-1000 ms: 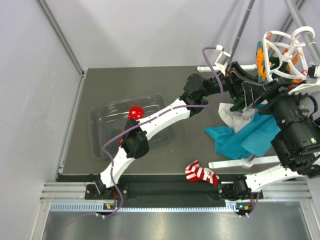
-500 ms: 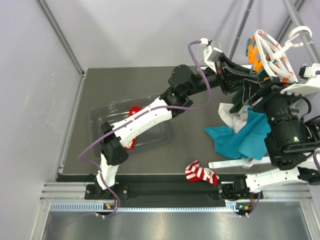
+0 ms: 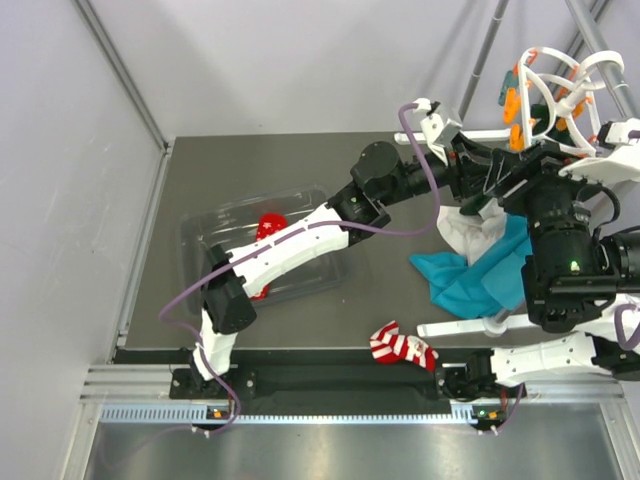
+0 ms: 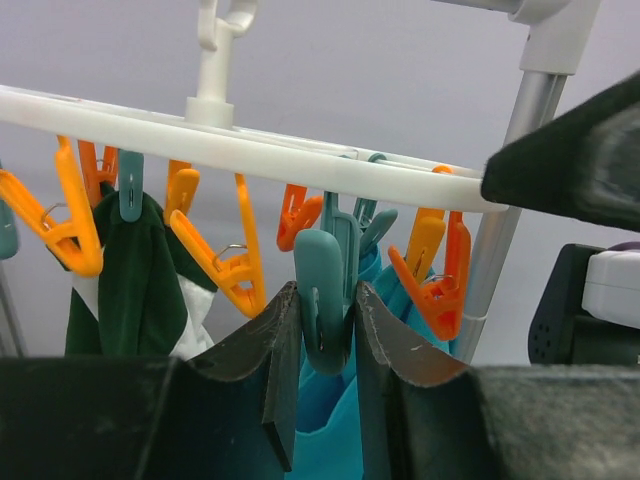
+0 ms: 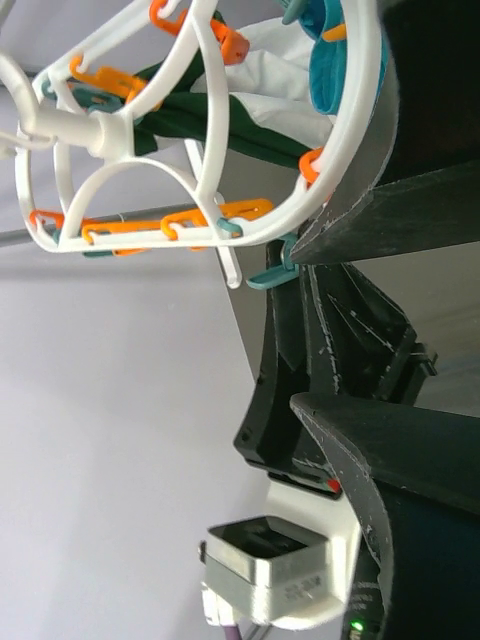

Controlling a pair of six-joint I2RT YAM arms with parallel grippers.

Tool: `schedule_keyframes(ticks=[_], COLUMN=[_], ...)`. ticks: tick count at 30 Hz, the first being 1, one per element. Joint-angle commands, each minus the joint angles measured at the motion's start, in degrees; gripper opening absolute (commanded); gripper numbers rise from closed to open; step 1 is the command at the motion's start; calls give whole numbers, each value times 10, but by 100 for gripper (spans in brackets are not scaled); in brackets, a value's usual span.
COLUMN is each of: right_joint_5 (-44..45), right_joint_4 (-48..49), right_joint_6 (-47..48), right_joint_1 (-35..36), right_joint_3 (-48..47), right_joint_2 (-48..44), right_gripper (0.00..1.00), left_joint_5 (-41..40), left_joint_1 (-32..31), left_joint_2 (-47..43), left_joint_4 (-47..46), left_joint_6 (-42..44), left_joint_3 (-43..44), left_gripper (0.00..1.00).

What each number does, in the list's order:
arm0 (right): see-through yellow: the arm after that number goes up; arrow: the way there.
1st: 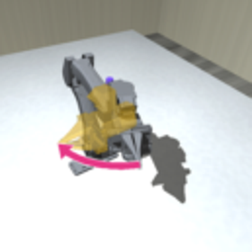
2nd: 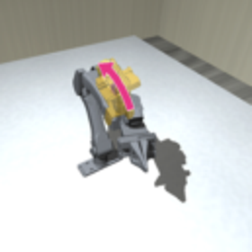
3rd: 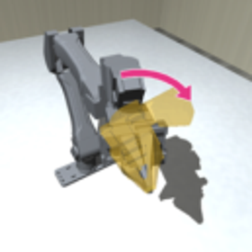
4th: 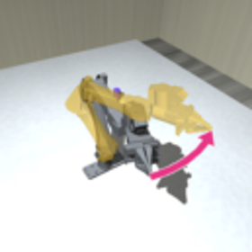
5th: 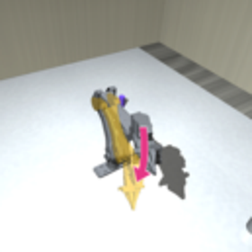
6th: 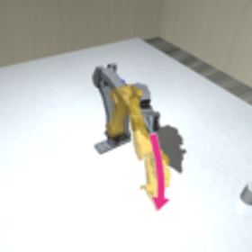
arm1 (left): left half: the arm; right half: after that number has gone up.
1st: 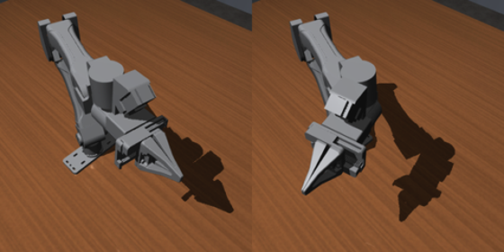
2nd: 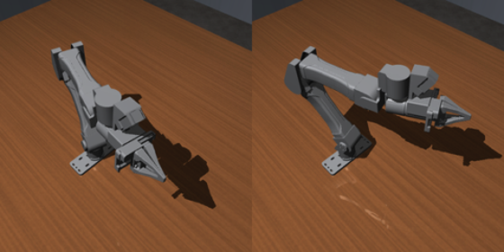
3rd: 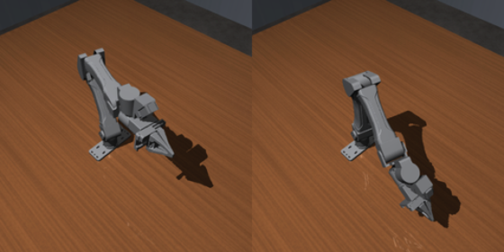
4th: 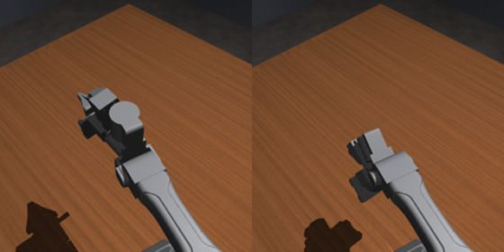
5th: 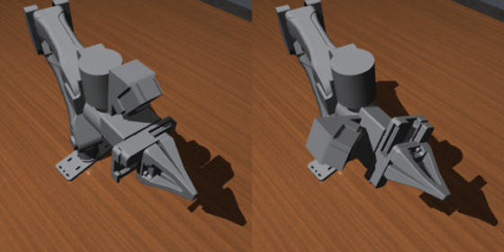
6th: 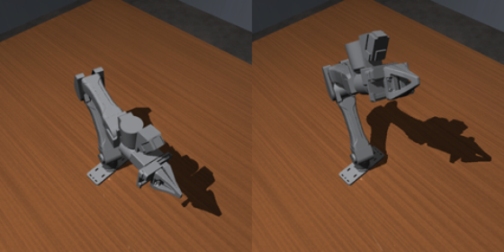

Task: Clip the socks to the hanger
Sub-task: Open the clamp at the hanger.

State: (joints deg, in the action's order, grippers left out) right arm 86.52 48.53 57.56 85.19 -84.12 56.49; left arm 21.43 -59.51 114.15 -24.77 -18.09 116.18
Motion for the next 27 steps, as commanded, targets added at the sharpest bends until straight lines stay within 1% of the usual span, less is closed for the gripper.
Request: schedule_keyframes(ticks=[1, 8, 13, 16, 19, 20, 22, 24, 25, 27], right_joint_5=[164, 162, 161, 160, 152, 149, 136, 128, 108, 98], right_joint_4=[3, 9, 9, 10, 10, 9, 53, 137, 136, 125], right_joint_6=[-10, -34, -49, -51, -83, -87, -72, -33, -31, -27], right_joint_1=[-25, -66, -69, -85, -97, -113, -129, -141, -142, -151], right_joint_3=[-3, 29, 26, 26, 42, 50, 84, 103, 111, 109], right_joint_2=[6, 15, 39, 56, 51, 56, 56, 59, 59, 72], right_gripper=[54, 57, 59, 61, 61, 61, 62, 62, 62, 64], left_joint_5=[-29, -27, -25, -27, -27, -28, -25, -23, -24, -24], left_joint_1=[-1, -1, 0, 5, 11, 13, 15, 16, 17, 18], left_joint_2=[-39, -55, -61, -74, -87, -88, -89, -89, -89, -90], left_joint_4=[4, 3, 10, -18, -59, -66, -72, -74, -75, -76], left_joint_6=[42, 67, 93, 92, 82, 75, 72, 75, 76, 74], left_joint_3=[-13, -36, -49, -80, -118, -124, -130, -133, -134, -137], left_gripper=[0, 0, 0, 0, 0, 0, 0, 0, 0, 0])
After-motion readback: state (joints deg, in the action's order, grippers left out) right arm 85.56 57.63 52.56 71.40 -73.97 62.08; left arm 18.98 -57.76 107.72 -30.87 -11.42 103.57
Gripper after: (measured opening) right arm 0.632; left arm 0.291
